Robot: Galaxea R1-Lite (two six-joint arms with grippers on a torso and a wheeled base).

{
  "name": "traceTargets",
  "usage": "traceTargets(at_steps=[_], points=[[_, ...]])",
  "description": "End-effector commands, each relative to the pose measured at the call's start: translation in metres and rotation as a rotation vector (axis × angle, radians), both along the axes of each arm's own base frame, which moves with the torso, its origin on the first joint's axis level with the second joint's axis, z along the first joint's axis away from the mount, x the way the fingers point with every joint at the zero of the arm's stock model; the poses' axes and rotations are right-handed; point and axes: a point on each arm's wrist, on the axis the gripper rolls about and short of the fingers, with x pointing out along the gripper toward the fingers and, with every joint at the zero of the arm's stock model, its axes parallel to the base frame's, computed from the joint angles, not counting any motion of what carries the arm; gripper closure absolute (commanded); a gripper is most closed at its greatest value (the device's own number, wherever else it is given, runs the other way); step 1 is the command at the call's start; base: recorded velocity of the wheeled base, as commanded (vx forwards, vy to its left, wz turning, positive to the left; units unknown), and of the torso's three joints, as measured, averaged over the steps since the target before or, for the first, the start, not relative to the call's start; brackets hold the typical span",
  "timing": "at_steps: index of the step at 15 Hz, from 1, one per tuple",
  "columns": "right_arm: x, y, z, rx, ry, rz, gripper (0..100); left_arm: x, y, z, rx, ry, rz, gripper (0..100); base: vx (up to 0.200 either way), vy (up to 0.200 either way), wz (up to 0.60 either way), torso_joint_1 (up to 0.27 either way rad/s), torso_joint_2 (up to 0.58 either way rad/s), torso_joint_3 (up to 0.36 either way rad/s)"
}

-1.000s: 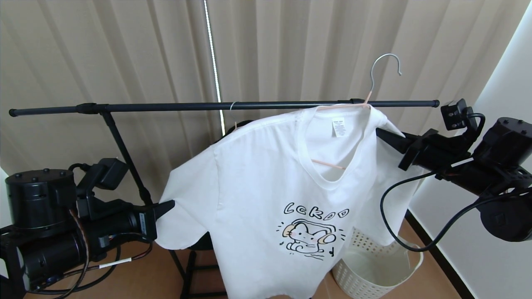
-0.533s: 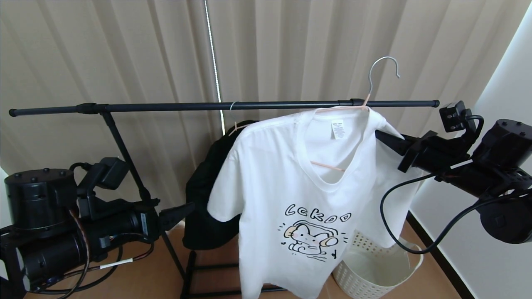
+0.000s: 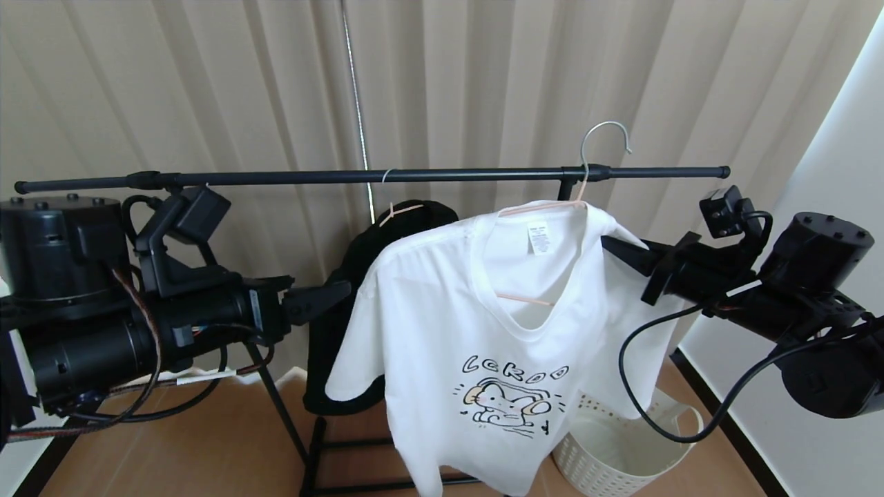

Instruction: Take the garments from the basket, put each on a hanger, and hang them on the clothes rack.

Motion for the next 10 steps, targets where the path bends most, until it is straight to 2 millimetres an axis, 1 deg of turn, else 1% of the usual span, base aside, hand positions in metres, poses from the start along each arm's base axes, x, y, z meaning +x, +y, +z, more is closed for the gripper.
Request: traceTargets(at_steps=[1, 3, 4, 6, 10], points=[[0.000, 0.006, -0.006, -0.010, 0.014, 0.018, 100, 0.009, -0.011, 0.024, -0.001, -0.052, -0.033, 0, 0.000, 0.000, 0.00, 0.000, 0.00, 0.000], [0.000, 0.009, -0.008, -0.021, 0.012, 0.027, 100, 0.013, -0.018, 0.030, 0.011, -0.067, -0.058, 0, 0.000, 0.000, 0.00, 0.000, 0.00, 0.000], [-0.001, 0.011, -0.010, -0.023, 0.017, 0.033, 100, 0.017, -0.029, 0.034, 0.026, -0.067, -0.094, 0, 0.000, 0.000, 0.00, 0.000, 0.00, 0.000], [-0.002, 0.013, -0.011, -0.025, 0.022, 0.038, 100, 0.021, -0.044, 0.037, 0.053, -0.073, -0.146, 0, 0.000, 0.000, 0.00, 0.000, 0.00, 0.000], [-0.005, 0.018, -0.013, -0.031, 0.025, 0.055, 100, 0.034, -0.072, 0.039, 0.132, -0.097, -0.232, 0, 0.000, 0.000, 0.00, 0.000, 0.00, 0.000]])
